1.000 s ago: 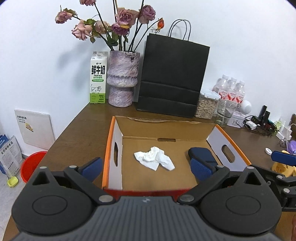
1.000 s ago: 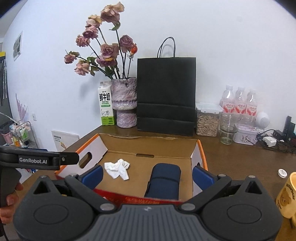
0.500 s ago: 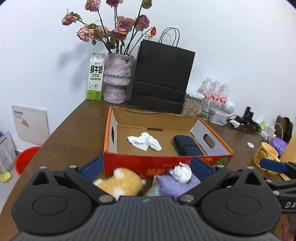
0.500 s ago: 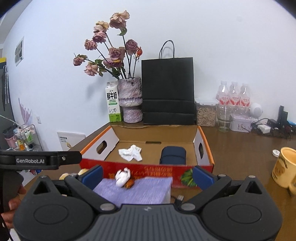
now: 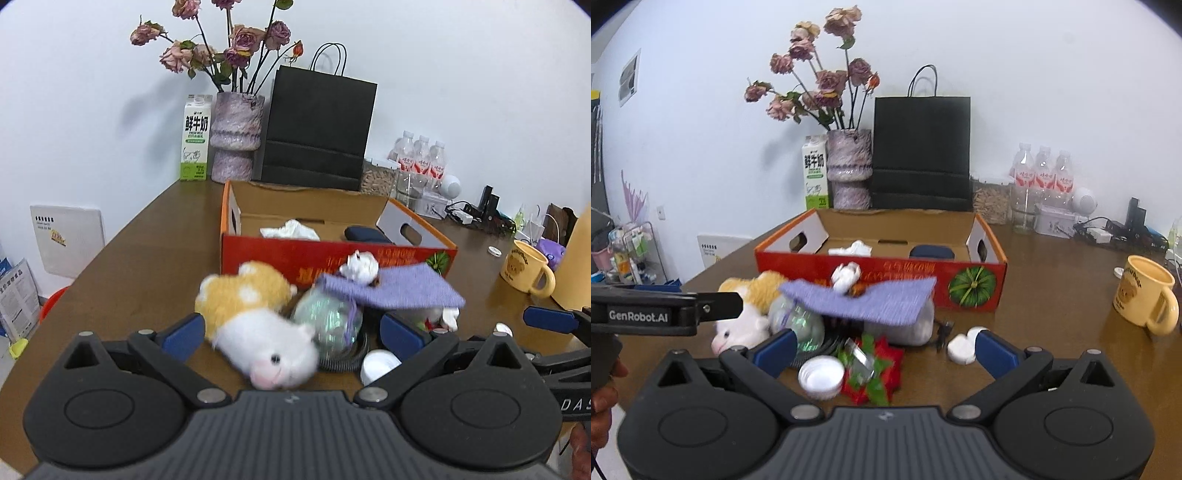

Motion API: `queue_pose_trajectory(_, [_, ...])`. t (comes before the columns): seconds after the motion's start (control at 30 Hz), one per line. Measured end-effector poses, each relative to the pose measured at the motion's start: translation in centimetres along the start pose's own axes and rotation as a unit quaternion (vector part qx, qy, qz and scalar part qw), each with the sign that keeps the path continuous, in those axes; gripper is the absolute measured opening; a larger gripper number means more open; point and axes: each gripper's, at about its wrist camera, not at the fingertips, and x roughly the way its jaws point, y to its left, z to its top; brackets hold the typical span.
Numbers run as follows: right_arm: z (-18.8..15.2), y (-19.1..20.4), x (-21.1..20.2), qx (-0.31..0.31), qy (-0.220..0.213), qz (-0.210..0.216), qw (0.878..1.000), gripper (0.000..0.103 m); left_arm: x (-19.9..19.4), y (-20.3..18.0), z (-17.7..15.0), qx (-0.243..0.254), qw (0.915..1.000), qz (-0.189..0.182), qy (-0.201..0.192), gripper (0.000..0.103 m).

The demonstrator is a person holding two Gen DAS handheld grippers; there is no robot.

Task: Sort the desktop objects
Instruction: 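Grasp a white bottle cap with the left gripper while the right grasps another cap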

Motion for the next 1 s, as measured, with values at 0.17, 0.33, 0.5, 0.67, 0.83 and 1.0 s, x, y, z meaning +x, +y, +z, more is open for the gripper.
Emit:
queue_pose_trajectory(0.17, [-1.9, 1.1, -0.8, -0.013, 0.007, 0.005, 1.000, 0.103, -1.3, 0.3, -1.9, -0.002, 1.0000, 0.007, -0.003, 0.103])
queue_pose_trajectory(0.33, [-3.4, 1.7, -1.5, -0.013, 0.011, 0.015, 1.000, 0.103, -2.2, 0.5, -3.4, -0.007, 0.9999, 0.012, 0.001, 0.103])
queue_pose_trajectory(0.5, [-4.6, 2.3, -1.9, -0.019, 0.017, 0.026, 0.999, 0.103, -3.2, 0.9, -4.8, -0.011, 0.9998, 0.014, 0.003, 0.103])
queue_pose_trajectory(0.67, [-6.0, 3.4, -1.9, -0.029, 0.032, 0.046, 0.998, 0.103, -3.7, 1.5, -6.3, -0.016, 0.9996, 0.018, 0.013, 0.103])
queue_pose_trajectory(0.83, [-7.0, 4.8, -2.0, -0.044, 0.037, 0.069, 0.996, 0.101, -4.4, 2.2, -7.2, -0.022, 0.9994, 0.023, 0.015, 0.103])
queue_pose_trajectory(1.0, [-7.5, 5.8, -1.6, -0.053, 0.043, 0.086, 0.994, 0.093, -4.7, 2.8, -7.8, -0.024, 0.9992, 0.026, 0.019, 0.103])
